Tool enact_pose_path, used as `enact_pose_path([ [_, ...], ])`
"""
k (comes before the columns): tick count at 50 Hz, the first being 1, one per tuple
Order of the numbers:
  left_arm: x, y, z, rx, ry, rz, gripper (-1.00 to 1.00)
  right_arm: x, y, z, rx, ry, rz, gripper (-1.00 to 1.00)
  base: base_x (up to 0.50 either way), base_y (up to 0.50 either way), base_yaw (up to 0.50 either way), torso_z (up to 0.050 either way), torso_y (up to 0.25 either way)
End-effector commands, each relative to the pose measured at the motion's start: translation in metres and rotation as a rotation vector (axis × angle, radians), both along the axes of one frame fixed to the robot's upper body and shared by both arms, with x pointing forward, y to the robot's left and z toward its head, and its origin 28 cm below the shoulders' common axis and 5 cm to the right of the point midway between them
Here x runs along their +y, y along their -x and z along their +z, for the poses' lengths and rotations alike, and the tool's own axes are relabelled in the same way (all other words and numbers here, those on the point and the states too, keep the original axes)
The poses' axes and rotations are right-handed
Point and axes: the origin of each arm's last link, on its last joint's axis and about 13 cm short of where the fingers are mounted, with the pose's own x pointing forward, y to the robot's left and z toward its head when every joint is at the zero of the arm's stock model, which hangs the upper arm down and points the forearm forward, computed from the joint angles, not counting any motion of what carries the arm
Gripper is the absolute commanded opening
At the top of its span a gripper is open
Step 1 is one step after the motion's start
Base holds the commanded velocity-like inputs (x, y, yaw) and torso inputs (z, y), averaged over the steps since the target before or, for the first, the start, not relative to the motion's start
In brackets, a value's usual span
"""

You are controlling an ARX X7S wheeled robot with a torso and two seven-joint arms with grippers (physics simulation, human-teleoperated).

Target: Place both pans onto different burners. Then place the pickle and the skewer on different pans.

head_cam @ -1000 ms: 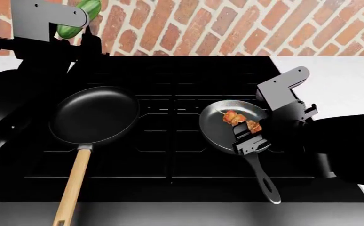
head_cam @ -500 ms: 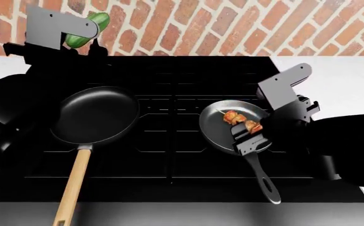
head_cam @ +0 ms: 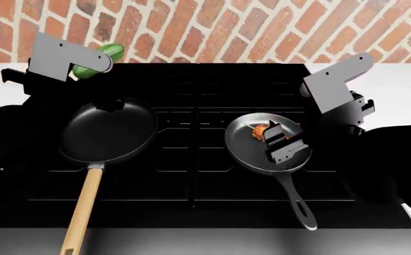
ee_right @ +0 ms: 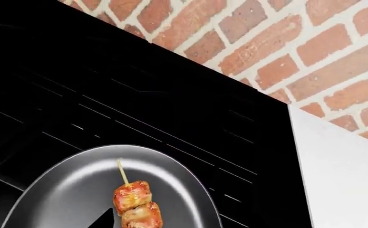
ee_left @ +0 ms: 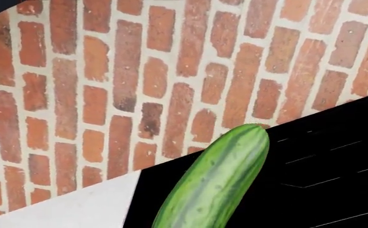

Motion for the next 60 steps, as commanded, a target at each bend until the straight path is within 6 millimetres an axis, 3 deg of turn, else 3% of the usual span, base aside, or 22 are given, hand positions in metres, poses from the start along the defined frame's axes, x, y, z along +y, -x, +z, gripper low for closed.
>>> enact_pose_path([
  [1,0.006,0.008,-0.008,0.028,-0.012,0.014,-1.0,0.0,0.001,0.004,-0.025,-0.01,-0.004,1.0,0.0,0.0,0.0,0.0,0.0],
  [19,0.015,0.003,-0.022,0.072,-0.02,0.056,-1.0,0.003,0.002,0.014,-0.058,-0.02,0.002,1.0,0.0,0.0,0.0,0.0,0.0],
  [39,0.017,0.002,-0.033,0.111,-0.054,0.07,-1.0,0.0,0.001,0.003,-0.044,-0.027,0.002,1.0,0.0,0.0,0.0,0.0,0.0],
  [60,0.015,0.007,-0.036,0.121,-0.071,0.055,-1.0,0.003,0.002,0.006,-0.032,-0.026,-0.006,1.0,0.0,0.0,0.0,0.0,0.0],
])
